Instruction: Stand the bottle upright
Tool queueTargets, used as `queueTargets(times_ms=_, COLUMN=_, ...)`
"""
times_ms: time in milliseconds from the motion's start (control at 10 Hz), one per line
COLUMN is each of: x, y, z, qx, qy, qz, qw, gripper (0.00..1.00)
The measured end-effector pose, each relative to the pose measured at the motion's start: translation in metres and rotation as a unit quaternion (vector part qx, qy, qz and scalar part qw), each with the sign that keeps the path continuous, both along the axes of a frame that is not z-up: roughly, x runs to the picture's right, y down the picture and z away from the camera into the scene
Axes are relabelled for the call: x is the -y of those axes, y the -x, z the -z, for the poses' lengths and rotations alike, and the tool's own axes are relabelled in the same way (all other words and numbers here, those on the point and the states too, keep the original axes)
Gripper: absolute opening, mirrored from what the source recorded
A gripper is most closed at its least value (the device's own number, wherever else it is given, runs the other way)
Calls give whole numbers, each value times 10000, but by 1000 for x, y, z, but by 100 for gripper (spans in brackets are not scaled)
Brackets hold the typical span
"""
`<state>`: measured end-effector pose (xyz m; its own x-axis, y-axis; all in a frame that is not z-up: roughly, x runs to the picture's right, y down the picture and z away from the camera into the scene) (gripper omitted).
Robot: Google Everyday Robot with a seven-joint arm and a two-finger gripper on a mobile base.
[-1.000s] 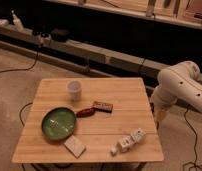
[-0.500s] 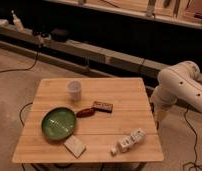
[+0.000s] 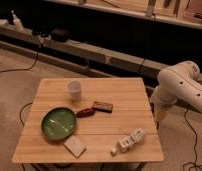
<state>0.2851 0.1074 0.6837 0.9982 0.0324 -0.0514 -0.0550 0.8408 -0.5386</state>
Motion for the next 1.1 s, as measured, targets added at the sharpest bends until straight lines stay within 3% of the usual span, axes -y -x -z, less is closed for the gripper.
queueTargets(times_ms=300, x=0, y=9, z=0, qx=218, qy=-50, qz=21, qw=9997, gripper=65)
queueTargets(times_ms=500, x=-5, y=49, z=-1, qx=953, qy=-47, qz=86, qw=9954, gripper=65)
queueTargets(times_ms=600, x=-20, y=92, z=1, qx=1703, qy=60, qz=184, qw=9852, gripper=65)
queueTargets(times_ms=700, x=-39, y=127, z=4, qx=2403, qy=203, qz=236, qw=9702, gripper=65)
queueTargets(times_ms=900, x=-61, y=153, z=12, qx=3074, qy=357, qz=217, qw=9507, gripper=65)
queueTargets(times_ms=1000, x=-65, y=162, z=14, qx=3270, qy=387, qz=228, qw=9439, gripper=65)
queueTargets(times_ms=1100, x=-66, y=163, z=14, qx=3295, qy=392, qz=230, qw=9431, gripper=65)
